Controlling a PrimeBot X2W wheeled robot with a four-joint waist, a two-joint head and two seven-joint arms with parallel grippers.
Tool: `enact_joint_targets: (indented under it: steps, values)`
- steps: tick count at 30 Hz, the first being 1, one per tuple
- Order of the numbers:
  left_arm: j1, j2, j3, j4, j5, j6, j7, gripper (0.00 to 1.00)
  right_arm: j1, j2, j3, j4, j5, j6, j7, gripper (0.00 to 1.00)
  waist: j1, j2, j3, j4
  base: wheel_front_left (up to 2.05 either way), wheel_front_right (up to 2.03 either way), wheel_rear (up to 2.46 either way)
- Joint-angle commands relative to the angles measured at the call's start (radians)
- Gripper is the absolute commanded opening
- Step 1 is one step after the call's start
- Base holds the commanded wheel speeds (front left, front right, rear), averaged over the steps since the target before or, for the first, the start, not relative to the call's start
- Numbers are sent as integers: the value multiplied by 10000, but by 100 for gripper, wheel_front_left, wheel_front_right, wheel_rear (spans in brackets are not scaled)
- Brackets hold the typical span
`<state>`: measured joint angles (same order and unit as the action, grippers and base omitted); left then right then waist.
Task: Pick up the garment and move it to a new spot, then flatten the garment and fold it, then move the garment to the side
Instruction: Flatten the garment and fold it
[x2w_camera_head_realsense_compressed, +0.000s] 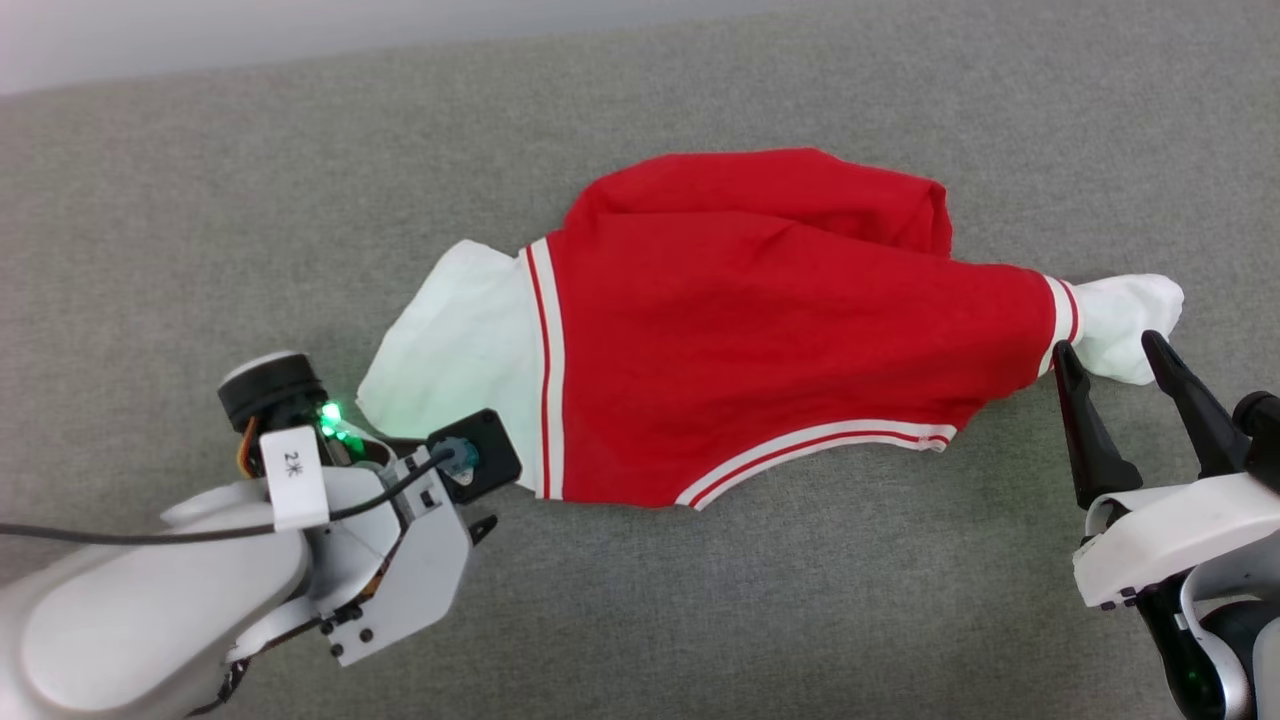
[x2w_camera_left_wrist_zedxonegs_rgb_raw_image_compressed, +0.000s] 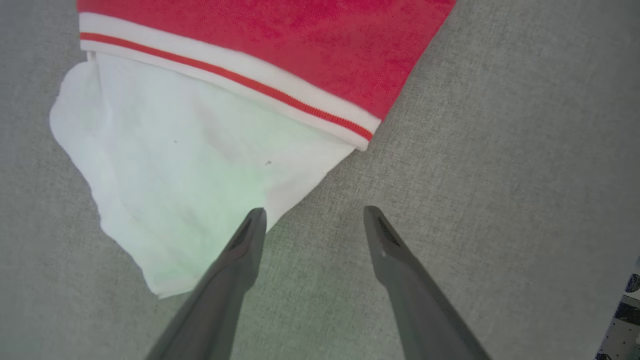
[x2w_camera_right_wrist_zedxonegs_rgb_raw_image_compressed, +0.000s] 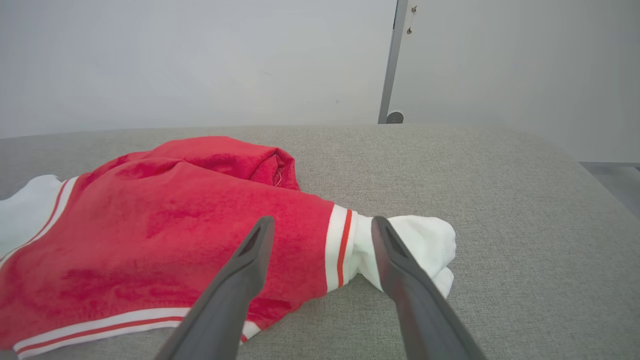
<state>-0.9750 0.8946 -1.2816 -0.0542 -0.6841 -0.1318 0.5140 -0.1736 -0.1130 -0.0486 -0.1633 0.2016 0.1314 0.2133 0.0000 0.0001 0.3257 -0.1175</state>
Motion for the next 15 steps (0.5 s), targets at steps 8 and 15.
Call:
enact_joint_targets:
  steps: [8,15]
  values:
    - [-26,-24,11,644,670,28,-367,100,-285,90,-18,-65,-125,-15,-123,100,0,-1,419,-185,0,0,0]
    - [-92,-301,-25,1359,1087,40,-777,100,-400,147,70,-14,-130,-15,-116,100,0,-1,664,-287,0,0,0]
